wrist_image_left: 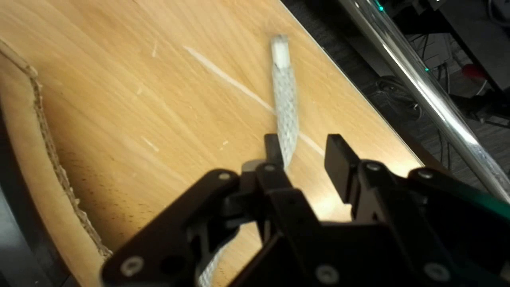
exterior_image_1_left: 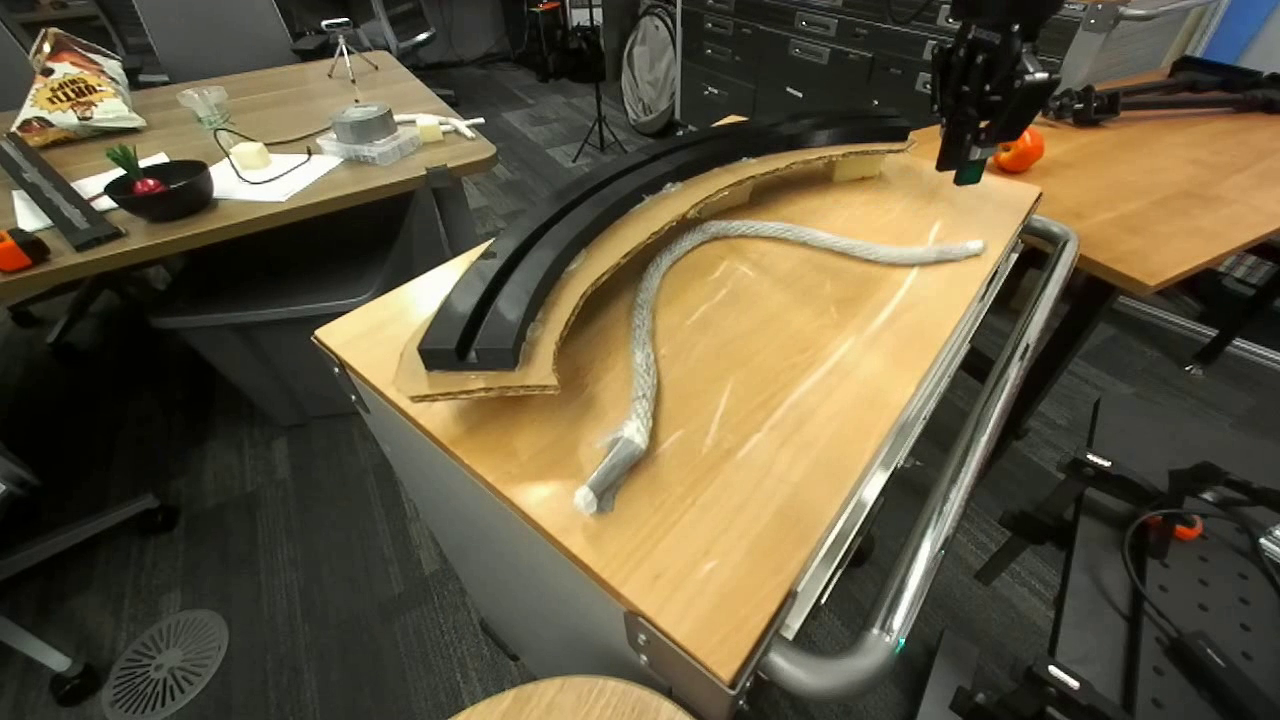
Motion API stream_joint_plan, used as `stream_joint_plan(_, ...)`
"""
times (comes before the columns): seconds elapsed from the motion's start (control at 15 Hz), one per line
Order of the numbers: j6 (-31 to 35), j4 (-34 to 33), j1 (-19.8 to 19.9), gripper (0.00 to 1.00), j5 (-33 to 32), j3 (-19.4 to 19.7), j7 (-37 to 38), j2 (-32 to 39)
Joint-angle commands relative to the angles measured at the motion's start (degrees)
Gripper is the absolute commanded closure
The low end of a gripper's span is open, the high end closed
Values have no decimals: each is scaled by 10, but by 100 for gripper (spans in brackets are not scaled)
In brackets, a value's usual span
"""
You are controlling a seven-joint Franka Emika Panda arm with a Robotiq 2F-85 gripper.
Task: Put the rope on the counter
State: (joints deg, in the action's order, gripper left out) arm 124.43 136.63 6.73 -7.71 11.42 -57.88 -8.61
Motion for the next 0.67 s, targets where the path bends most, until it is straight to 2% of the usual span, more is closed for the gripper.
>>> stream_joint_plan(0.0,-50,14,5,33,-22,-3,-15,-84)
stream_joint_plan(0.2,-63,38,8,9,-60,-5,-9,-181)
stream_joint_plan(0.27,-71,42,3,3,-61,-2,-28,-211)
stream_joint_plan(0.4,-128,41,-16,0,-47,11,-98,-274)
stream_joint_plan(0.47,-180,31,-24,0,-38,16,-134,-301)
stream_joint_plan(0.6,-260,0,-41,0,-15,28,-186,-321)
